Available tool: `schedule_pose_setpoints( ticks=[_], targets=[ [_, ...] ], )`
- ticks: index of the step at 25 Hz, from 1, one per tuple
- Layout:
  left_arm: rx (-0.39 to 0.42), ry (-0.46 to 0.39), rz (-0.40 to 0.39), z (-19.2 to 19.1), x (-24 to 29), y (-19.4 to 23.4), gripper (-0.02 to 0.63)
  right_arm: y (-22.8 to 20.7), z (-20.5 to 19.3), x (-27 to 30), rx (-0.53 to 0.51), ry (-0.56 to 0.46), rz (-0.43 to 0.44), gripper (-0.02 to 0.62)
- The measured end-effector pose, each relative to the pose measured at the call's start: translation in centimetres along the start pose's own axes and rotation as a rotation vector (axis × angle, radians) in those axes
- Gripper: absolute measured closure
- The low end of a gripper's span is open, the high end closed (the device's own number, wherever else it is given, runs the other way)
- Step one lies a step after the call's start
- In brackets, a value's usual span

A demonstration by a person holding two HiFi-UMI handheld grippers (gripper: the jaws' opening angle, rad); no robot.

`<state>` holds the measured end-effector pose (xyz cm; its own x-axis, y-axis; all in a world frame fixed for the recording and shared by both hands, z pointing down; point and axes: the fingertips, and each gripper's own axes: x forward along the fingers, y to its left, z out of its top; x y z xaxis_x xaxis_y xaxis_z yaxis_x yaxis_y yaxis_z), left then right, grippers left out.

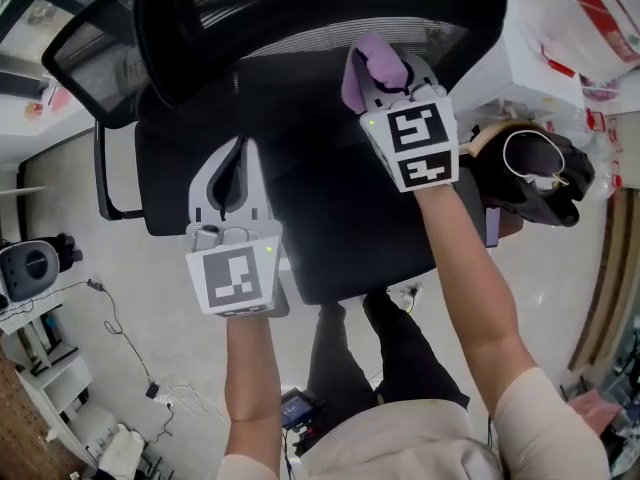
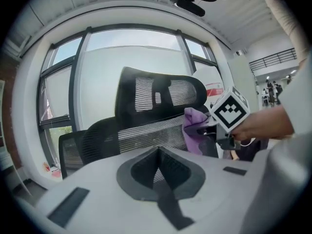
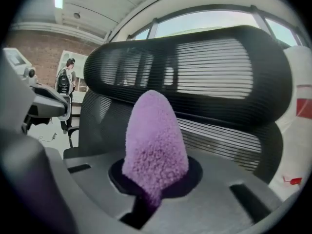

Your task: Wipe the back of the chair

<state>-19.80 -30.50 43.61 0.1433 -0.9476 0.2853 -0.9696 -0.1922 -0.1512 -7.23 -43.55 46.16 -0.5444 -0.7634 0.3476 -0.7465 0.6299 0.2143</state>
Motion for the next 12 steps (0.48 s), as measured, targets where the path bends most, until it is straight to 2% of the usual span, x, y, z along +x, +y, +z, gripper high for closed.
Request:
schedule_pose_setpoints(
  ticks=[2, 7, 12],
  targets=[
    [-0.009, 0.005, 0.024, -0.7, -1.0, 1.8, 0.600, 4.4, 1.5, 1.4, -0.015, -0.018, 0.060, 0.574],
    [-0.013, -0.056, 0.105, -2.0, -3.1, 6.1, 0.600, 14.0, 4.5, 3.9, -0.074, -0.054, 0.199, 0.574],
    [-0.054, -0.024, 0.147, -3.3, -4.4, 7.9, 0.600, 19.4, 5.5, 4.5, -0.149, -0.055, 0.297, 0.574]
  ],
)
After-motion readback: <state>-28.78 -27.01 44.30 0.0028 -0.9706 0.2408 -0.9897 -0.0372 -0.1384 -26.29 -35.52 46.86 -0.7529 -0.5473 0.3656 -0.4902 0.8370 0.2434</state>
